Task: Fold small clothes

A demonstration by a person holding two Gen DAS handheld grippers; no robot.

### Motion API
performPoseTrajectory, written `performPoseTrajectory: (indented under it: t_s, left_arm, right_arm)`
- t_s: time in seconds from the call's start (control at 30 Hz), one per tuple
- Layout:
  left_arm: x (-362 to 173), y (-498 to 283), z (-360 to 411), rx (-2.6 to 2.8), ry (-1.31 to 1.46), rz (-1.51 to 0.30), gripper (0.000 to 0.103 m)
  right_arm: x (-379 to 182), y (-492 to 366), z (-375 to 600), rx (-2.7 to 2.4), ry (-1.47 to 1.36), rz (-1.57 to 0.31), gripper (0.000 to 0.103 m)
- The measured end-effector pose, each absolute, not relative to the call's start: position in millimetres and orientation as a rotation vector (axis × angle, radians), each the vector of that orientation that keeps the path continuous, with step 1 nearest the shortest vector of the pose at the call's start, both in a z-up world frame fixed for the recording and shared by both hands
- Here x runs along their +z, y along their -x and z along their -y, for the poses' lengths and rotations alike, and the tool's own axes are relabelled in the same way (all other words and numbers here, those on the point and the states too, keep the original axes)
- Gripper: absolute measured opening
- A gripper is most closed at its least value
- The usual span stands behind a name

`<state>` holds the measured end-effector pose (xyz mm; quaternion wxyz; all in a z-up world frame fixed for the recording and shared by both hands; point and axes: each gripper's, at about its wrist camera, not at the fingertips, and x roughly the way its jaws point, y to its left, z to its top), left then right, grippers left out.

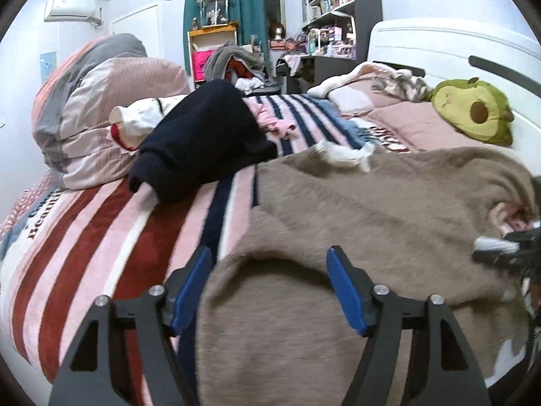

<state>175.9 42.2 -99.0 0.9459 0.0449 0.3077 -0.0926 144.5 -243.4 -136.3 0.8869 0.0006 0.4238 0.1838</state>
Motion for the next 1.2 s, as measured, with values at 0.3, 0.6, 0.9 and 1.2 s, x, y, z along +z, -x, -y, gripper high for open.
performPoseTrajectory:
  t_s: [0.3, 0.6, 0.9, 1.2]
  left_arm:
    - [-74.6, -160.9, 14.8, -0.245, -0.084, -0.575, 0.076]
    - [-69.5, -153.7, 61.9, -0.260, -0.124, -0.589, 0.076]
    - [-75.9, -160.4, 91.1, -0.226, -0.142, -0.609, 0.076]
    - [-77.6, -166.1, 114.0, -0.231, -0.161, -0.603, 0.076]
  right_arm:
    - [-98.1, -104.9, 337.8, 0.225, -0.199, -0.692, 0.047]
    - [-113.6, -75.8, 452.7, 0.010, -0.429, -0.589, 0.051]
    - [-126.7, -86.9, 504.7, -0.040, -0.484, -0.575, 0.051]
    - [-118.7, -65.2, 539.5, -0.090, -0.517, -0.441, 0.051]
